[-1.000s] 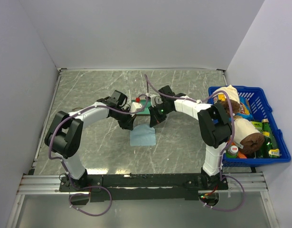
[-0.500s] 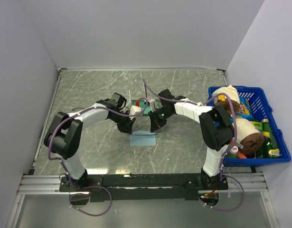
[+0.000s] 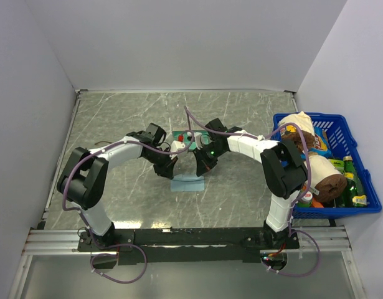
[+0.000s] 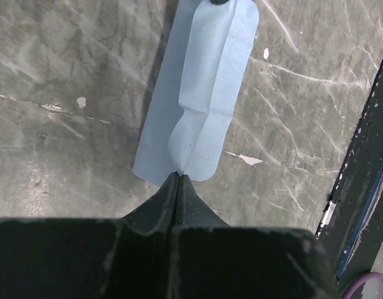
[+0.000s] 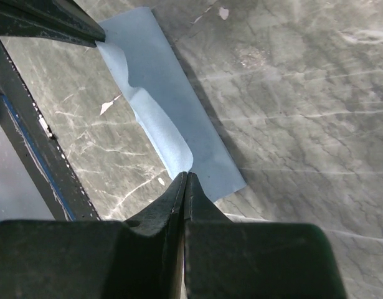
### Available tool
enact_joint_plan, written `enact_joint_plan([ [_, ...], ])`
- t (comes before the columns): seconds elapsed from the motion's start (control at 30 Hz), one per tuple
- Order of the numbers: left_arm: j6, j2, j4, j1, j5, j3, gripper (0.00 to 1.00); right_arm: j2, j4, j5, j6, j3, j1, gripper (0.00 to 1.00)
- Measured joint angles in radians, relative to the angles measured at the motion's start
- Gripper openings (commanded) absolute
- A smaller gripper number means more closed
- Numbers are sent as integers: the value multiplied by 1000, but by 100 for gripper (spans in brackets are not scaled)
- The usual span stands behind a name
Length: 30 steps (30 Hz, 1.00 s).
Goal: Organize the sunglasses
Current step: Fold the glasses cleaning cloth at the center of the board.
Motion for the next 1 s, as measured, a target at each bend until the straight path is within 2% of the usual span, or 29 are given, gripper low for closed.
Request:
enact_joint_plan([
  [0.63, 4, 0, -1, -11, 5, -16, 8, 0, -4, 1, -8, -13, 11, 0],
  [0.83, 12, 0, -1, -13, 5, -17, 19, 0, -6, 0, -13, -13, 13, 9],
  [1.0, 20, 0, -1, -13, 6, -23, 23, 0, -13, 0, -24, -13, 13, 18],
])
